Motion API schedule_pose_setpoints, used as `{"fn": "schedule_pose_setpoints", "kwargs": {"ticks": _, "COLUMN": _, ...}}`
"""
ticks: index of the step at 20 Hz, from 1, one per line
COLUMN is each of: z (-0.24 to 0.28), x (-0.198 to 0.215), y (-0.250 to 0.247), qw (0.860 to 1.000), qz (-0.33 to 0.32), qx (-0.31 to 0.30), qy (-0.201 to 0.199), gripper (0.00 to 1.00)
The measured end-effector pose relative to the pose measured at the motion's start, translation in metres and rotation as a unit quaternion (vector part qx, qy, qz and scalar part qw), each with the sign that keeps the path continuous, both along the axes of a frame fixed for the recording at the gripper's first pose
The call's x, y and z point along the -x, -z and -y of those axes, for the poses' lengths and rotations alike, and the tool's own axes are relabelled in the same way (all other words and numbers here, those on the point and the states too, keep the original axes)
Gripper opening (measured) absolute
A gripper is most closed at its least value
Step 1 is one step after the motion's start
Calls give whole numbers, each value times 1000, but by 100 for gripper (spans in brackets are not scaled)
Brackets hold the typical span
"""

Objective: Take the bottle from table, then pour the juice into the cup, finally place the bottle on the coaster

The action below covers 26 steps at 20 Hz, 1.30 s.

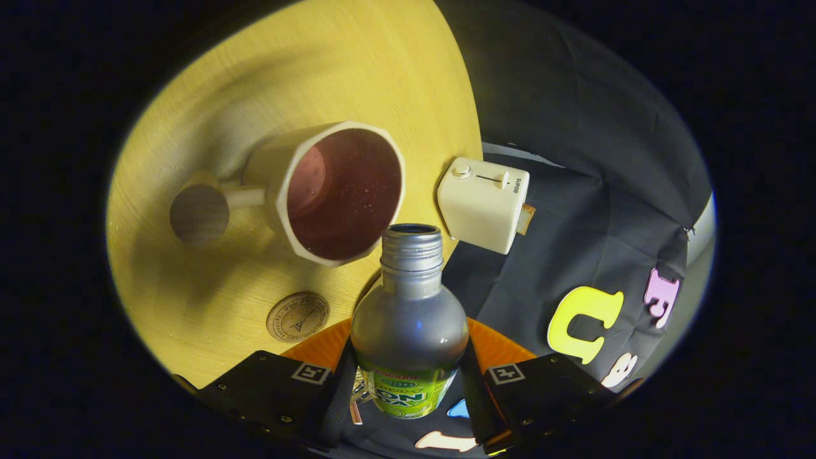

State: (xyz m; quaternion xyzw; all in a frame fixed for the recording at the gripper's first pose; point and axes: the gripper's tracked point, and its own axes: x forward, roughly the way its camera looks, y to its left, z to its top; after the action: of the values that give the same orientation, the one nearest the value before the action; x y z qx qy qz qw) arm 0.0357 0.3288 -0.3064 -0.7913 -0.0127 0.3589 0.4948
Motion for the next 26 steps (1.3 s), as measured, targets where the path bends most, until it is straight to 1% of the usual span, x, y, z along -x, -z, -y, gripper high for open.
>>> {"fn": "schedule_pose_setpoints", "kwargs": {"ticks": 4, "z": -1, "x": 4, "y": -10, "qw": 998, "qz": -18, "qx": -65, "qy": 18, "gripper": 75}}
{"fn": "schedule_pose_setpoints", "kwargs": {"ticks": 7, "z": 5, "x": 4, "y": -12, "qw": 992, "qz": -41, "qx": -105, "qy": 47, "gripper": 75}}
{"fn": "schedule_pose_setpoints", "kwargs": {"ticks": 10, "z": 13, "x": 4, "y": -16, "qw": 984, "qz": -65, "qx": -146, "qy": 79, "gripper": 75}}
{"fn": "schedule_pose_setpoints", "kwargs": {"ticks": 13, "z": 18, "x": 3, "y": -32, "qw": 973, "qz": -74, "qx": -198, "qy": 97, "gripper": 75}}
{"fn": "schedule_pose_setpoints", "kwargs": {"ticks": 18, "z": 25, "x": -5, "y": -55, "qw": 945, "qz": -101, "qx": -282, "qy": 129, "gripper": 75}}
{"fn": "schedule_pose_setpoints", "kwargs": {"ticks": 19, "z": 27, "x": -7, "y": -58, "qw": 938, "qz": -111, "qx": -299, "qy": 137, "gripper": 75}}
{"fn": "schedule_pose_setpoints", "kwargs": {"ticks": 23, "z": 34, "x": -7, "y": -67, "qw": 900, "qz": -149, "qx": -374, "qy": 165, "gripper": 75}}
{"fn": "schedule_pose_setpoints", "kwargs": {"ticks": 26, "z": 44, "x": -10, "y": -67, "qw": 879, "qz": -165, "qx": -406, "qy": 188, "gripper": 75}}
